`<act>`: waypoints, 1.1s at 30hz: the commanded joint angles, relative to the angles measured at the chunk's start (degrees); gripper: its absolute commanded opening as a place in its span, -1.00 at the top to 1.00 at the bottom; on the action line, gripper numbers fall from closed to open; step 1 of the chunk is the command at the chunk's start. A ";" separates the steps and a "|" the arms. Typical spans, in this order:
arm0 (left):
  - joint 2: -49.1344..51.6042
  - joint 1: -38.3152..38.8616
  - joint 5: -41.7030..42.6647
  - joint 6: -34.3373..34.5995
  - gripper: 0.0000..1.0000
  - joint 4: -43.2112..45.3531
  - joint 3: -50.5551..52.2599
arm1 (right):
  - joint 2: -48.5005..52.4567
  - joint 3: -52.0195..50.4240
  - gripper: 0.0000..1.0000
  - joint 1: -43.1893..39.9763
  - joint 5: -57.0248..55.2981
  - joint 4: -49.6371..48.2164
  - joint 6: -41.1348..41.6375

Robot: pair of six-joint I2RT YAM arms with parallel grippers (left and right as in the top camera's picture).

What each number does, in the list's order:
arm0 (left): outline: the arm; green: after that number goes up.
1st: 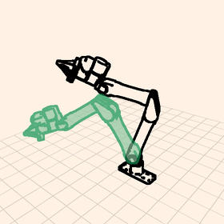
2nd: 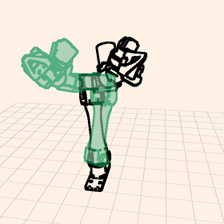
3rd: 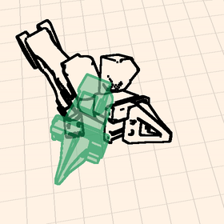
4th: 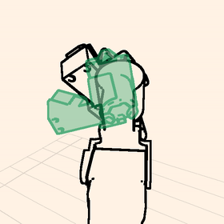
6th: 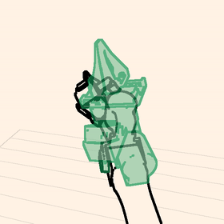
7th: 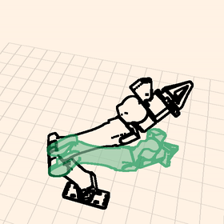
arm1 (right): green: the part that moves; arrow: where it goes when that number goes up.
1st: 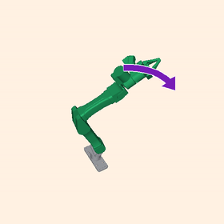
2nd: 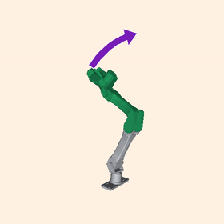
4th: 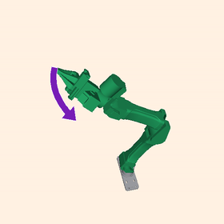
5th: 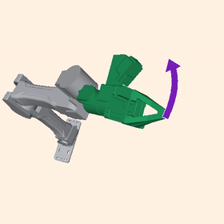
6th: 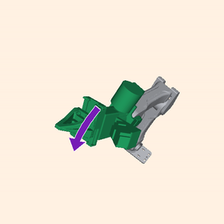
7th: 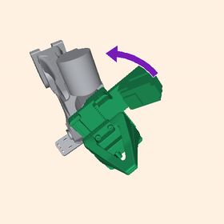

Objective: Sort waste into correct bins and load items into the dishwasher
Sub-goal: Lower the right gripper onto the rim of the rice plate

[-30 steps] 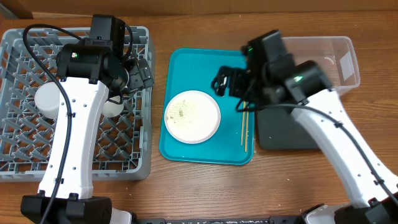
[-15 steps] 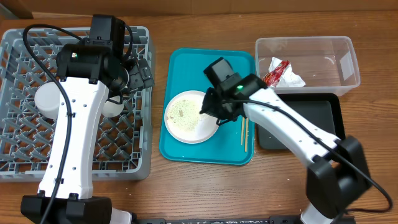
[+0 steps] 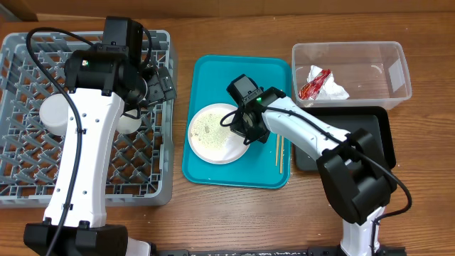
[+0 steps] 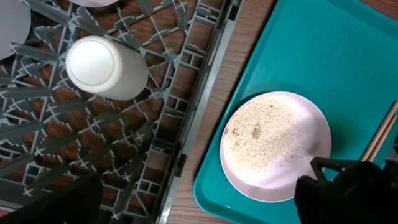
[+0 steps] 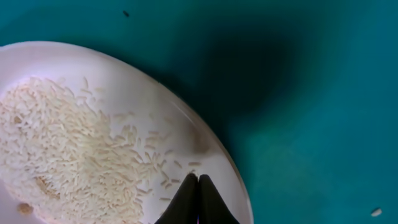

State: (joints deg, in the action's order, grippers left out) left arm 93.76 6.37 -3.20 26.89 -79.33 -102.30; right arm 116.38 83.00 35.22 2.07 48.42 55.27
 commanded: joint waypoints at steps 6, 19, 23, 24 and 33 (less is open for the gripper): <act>0.35 0.02 0.24 0.76 -1.00 0.07 -0.39 | 0.68 -0.94 0.93 -0.92 -1.16 1.42 0.50; 0.35 0.02 0.24 0.76 -1.00 0.07 -0.39 | 0.66 -0.59 0.93 -3.72 -5.05 7.76 2.01; 0.35 0.02 0.24 0.76 -1.00 0.07 -0.39 | 0.63 1.68 0.93 -3.82 -8.15 11.93 2.05; 0.35 0.02 0.24 0.76 -1.00 0.07 -0.39 | 0.63 2.54 0.93 -3.82 -9.07 13.20 2.08; 0.35 0.02 0.24 0.76 -1.00 0.07 -0.39 | -1.81 9.11 0.93 -3.67 -9.40 20.00 0.79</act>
State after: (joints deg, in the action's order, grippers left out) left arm 93.76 6.37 -3.20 26.89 -79.31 -102.32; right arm 116.55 89.34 31.59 -6.48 67.81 56.88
